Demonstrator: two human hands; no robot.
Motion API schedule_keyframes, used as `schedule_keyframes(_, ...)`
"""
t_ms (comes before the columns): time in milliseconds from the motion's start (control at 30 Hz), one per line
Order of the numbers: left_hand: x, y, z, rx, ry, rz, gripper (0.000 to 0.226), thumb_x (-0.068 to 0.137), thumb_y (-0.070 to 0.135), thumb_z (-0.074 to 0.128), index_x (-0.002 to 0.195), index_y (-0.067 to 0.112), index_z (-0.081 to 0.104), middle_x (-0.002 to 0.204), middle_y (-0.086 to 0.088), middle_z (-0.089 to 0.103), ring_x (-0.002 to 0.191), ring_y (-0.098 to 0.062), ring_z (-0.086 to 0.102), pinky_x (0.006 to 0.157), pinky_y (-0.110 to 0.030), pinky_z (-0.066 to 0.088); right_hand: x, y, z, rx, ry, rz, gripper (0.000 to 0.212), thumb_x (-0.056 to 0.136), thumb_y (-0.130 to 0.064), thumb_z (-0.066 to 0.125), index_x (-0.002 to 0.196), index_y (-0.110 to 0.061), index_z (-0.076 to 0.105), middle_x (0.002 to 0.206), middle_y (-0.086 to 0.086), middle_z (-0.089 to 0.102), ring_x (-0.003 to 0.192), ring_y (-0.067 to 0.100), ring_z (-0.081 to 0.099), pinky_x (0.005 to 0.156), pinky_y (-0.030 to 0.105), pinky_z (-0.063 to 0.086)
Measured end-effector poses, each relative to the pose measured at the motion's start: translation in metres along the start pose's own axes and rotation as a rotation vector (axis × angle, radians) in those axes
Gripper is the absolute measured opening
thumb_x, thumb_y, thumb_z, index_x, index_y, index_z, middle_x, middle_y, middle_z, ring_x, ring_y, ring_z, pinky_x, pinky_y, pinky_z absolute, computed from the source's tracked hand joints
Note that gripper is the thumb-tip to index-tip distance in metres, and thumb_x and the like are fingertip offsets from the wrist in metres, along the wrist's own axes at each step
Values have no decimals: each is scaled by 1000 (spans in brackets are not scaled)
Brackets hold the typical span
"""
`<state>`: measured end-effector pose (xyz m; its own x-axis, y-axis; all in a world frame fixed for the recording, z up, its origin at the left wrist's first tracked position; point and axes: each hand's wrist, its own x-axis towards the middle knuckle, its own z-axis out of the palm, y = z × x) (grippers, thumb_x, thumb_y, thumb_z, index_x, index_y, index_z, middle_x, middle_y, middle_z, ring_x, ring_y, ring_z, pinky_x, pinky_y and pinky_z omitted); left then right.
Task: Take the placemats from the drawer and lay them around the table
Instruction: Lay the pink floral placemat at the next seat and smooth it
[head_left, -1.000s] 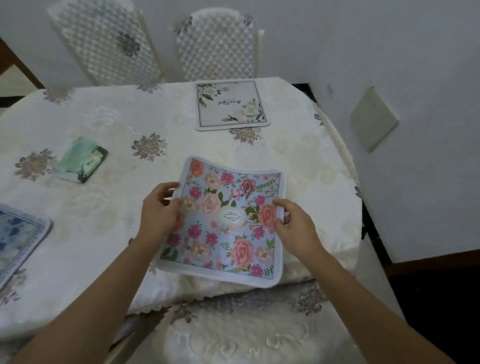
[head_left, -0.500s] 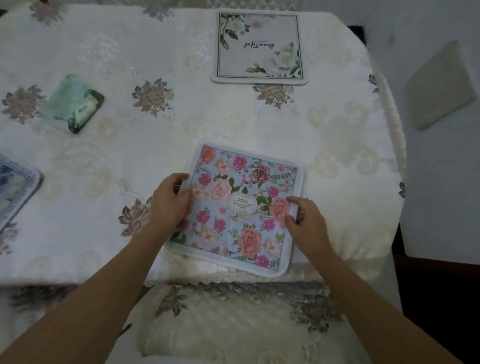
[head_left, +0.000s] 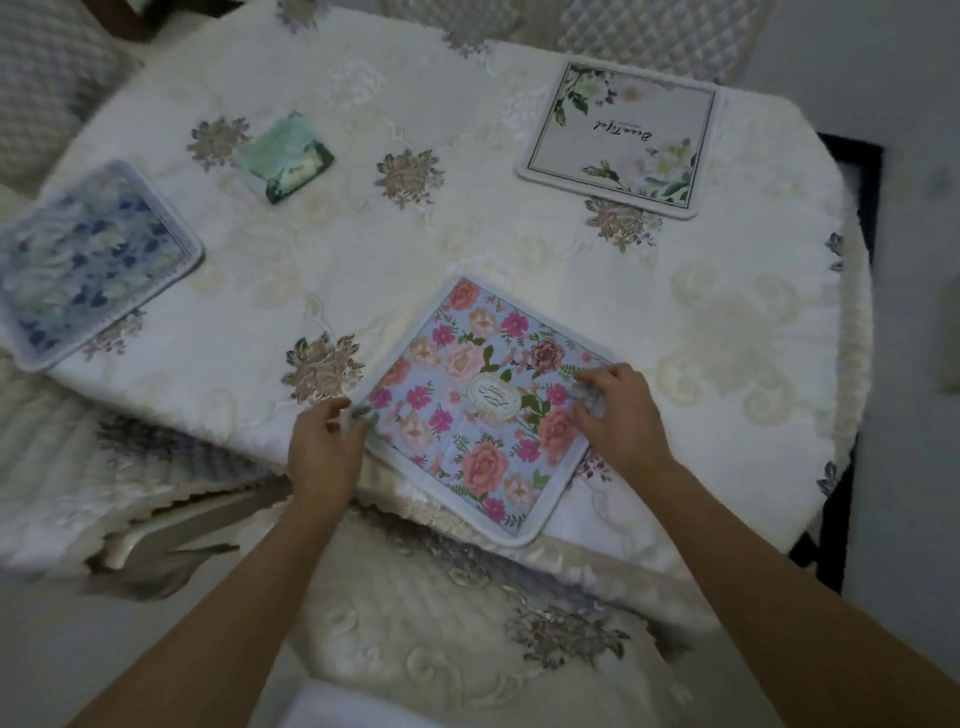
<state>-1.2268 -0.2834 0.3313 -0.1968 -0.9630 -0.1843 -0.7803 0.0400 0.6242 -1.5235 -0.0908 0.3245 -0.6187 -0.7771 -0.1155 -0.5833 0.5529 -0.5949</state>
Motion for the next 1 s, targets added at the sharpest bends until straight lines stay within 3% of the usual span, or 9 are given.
schedule_keyframes(133, -40, 8, 11, -121, 19, -129, 39, 90, 25, 70, 126, 17, 61, 115, -13, 62, 97, -22, 63, 82, -45, 56, 48, -14, -3, -69, -121, -136, 45, 85, -25, 68, 129, -20, 61, 125, 6, 56, 113, 26, 51, 97, 41, 45)
schedule_keyframes(267, -67, 24, 28, -266, -25, -272, 45, 90, 24, 71, 132, 18, 57, 101, -2, 60, 77, -6, 56, 78, -40, 56, 78, -29, 4, -142, -224, -203, 51, 86, -27, 67, 135, -16, 56, 134, 10, 54, 119, 30, 49, 102, 44, 43)
schedule_keyframes(400, -78, 31, 38, -305, -11, -291, 44, 91, 22, 70, 132, 22, 56, 96, 6, 55, 67, 0, 57, 54, -24, 47, 88, -29, 8, -204, -254, -226, 51, 84, -28, 68, 133, -17, 58, 139, 10, 49, 125, 30, 46, 102, 42, 43)
schedule_keyframes(467, -75, 34, 39, -332, -3, -321, 43, 91, 19, 70, 132, 21, 57, 95, 7, 55, 65, -1, 56, 53, -23, 45, 89, -28, 6, -196, -255, -197, 51, 84, -29, 69, 133, -17, 58, 143, 13, 43, 130, 32, 43, 105, 43, 42)
schedule_keyframes(567, -74, 36, 33, -349, 16, -308, 39, 90, 13, 69, 128, 19, 62, 100, 5, 61, 74, -4, 60, 56, -24, 46, 86, -24, 1, -209, -257, -177, 52, 83, -30, 71, 132, -18, 59, 144, 14, 44, 129, 32, 44, 105, 44, 42)
schedule_keyframes(667, -69, 37, 29, -326, 18, -235, 36, 91, 16, 65, 126, 23, 62, 121, 1, 60, 92, -12, 66, 73, -36, 56, 78, -16, -8, -190, -248, -146, 52, 83, -32, 73, 130, -16, 61, 140, 13, 48, 125, 31, 48, 104, 43, 43)
schedule_keyframes(767, -55, 46, 29, -392, -5, -194, 36, 92, 18, 65, 126, 28, 60, 122, 8, 57, 99, -2, 61, 73, -28, 53, 64, -4, -14, -158, -201, -82, 51, 84, -32, 73, 130, -15, 60, 136, 12, 50, 122, 31, 48, 102, 42, 44)
schedule_keyframes(1000, -6, 66, 30, -372, -140, -39, 31, 90, 18, 67, 121, 25, 64, 118, 4, 64, 101, -6, 61, 73, -20, 49, -10, 10, -11, -35, -38, 154, 51, 84, -18, 71, 133, -9, 59, 134, 13, 50, 123, 30, 47, 105, 40, 41)
